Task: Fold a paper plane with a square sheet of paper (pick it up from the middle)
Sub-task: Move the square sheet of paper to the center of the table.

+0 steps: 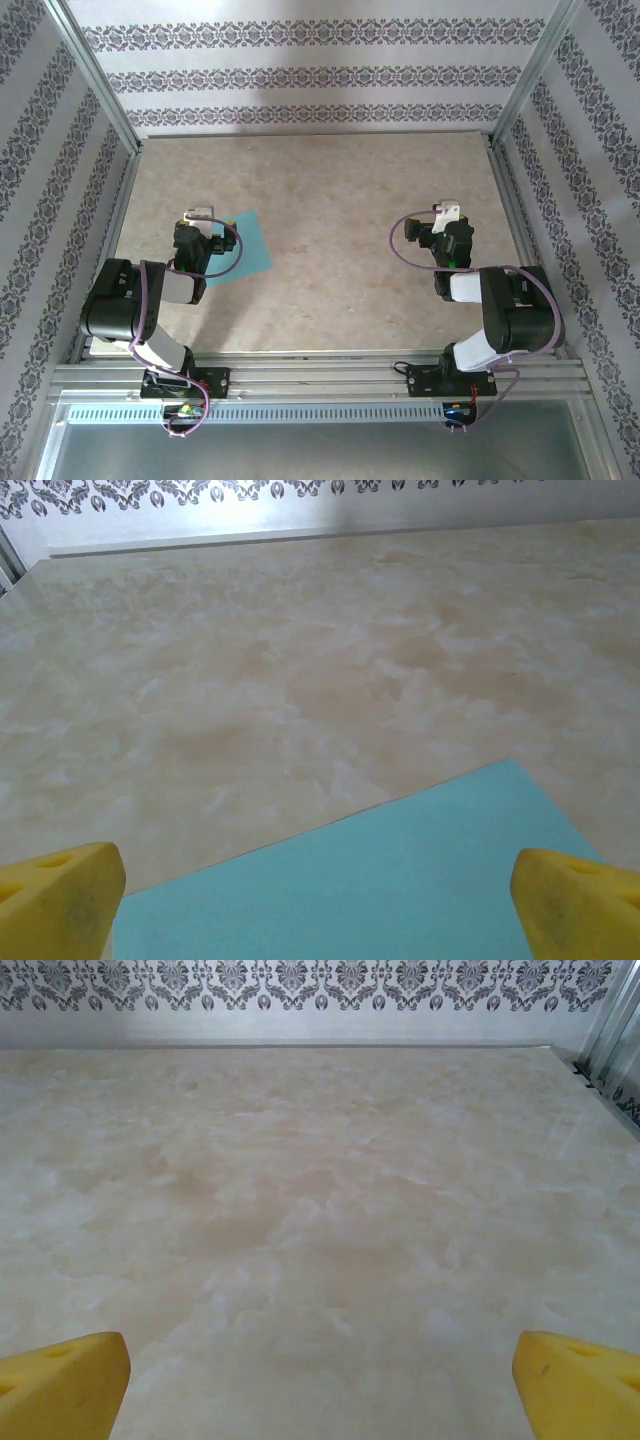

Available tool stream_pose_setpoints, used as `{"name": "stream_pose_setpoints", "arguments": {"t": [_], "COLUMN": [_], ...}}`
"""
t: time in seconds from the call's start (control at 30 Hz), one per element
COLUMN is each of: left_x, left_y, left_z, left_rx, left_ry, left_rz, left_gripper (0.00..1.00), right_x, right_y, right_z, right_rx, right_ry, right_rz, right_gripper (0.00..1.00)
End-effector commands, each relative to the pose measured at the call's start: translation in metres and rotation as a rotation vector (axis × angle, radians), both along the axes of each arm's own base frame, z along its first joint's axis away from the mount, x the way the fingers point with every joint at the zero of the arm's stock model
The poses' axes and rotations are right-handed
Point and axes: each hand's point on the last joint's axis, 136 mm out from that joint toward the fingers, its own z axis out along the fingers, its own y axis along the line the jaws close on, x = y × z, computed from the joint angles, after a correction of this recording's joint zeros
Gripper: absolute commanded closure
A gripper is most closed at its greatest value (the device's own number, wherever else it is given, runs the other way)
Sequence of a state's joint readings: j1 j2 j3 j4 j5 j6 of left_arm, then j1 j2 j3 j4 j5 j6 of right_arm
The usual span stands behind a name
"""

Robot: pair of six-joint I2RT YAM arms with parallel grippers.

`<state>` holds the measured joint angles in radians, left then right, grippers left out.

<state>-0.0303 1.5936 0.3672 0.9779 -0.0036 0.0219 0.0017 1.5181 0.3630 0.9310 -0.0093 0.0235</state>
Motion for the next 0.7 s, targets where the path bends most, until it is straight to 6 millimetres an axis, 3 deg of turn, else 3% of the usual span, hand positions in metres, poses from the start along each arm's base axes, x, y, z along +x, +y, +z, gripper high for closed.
{"name": "stream_pose_setpoints", "arguments": {"t": [0.0,0.67], "left_x": [0.0033,0.0024], "left_y": [0.0059,0.0147], "left_z": [0.0023,0.0027], "left_rx": [0.000,-0.003], "left_ry": [0.000,-0.004], "left_rz": [0.019,0.072], "left_gripper": [0.01,0.01], "right_x": [0.0046,0.0045], "right_y": [0.0004,0.0002], "right_z": [0.0053,0.0050], "right_rx": [0.018,0.018], "right_ry": [-0.020,-0.018], "right_rz": [0.006,0.005], "right_gripper": [0.02,0.02]}}
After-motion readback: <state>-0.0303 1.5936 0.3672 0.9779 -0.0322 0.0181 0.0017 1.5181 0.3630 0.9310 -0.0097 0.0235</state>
